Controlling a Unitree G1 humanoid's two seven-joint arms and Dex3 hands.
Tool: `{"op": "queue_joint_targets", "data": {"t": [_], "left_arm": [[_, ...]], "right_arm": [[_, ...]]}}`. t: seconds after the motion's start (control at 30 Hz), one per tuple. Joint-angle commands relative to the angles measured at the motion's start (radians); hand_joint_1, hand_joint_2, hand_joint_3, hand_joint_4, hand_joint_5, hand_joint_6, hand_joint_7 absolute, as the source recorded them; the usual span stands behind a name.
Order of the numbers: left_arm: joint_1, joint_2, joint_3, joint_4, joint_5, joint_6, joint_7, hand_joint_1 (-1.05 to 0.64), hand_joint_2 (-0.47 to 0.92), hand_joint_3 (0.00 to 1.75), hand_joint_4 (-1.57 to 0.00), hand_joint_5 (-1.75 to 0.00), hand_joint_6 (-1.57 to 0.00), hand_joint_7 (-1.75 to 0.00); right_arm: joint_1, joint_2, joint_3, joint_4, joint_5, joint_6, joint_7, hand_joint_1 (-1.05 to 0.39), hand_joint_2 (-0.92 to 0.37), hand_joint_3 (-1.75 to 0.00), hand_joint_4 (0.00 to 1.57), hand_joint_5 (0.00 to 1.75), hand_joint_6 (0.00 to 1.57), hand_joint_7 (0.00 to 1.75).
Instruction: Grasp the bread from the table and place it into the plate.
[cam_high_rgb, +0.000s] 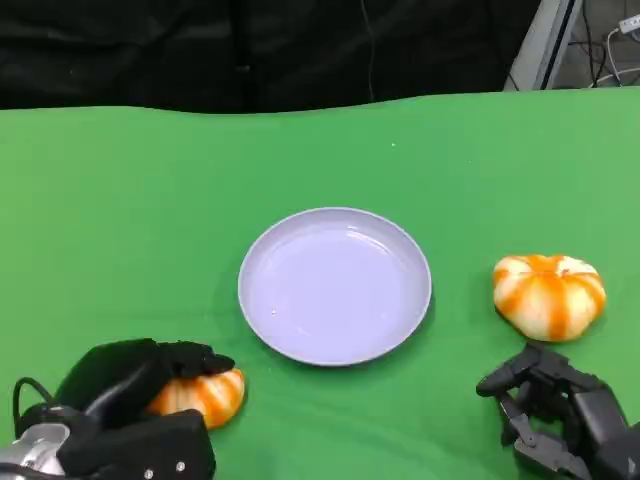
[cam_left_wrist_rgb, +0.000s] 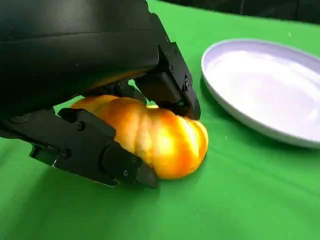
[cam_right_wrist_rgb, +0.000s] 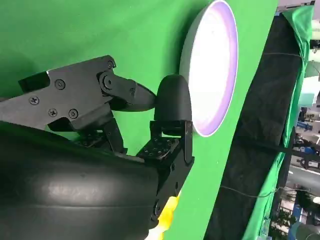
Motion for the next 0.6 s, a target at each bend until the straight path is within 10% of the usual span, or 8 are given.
{"op": "queue_joint_targets", "data": {"t": [0.03, 0.23, 0.6], "left_arm": [[0.027, -0.009, 0.024, 0.043, -0.012, -0.029, 0.058, -0.06, 0.92, 0.23, -1.51, -0.20, -1.39, -0.13], [0.046, -0.033, 0.054, 0.017, -0.018, -0.048, 0.123, -0.12, 0.74, 0.64, -1.09, -1.14, -1.09, -0.79], [0.131, -0.059, 0.117, -0.138, -0.038, -0.117, 0.190, -0.06, 0.67, 0.76, -1.12, -1.17, -1.05, -0.90]], "right_arm": [[0.002, -0.009, -0.004, -0.011, 0.003, 0.008, -0.005, -0.16, -0.82, -0.68, 0.68, 1.75, 0.74, 1.26], [-0.006, -0.008, -0.004, 0.001, 0.006, 0.002, -0.004, -0.16, -0.82, -0.68, 0.69, 1.75, 0.74, 1.26], [-0.010, -0.009, -0.002, 0.009, 0.005, 0.000, -0.005, -0.15, -0.82, -0.69, 0.69, 1.75, 0.74, 1.26]]}}
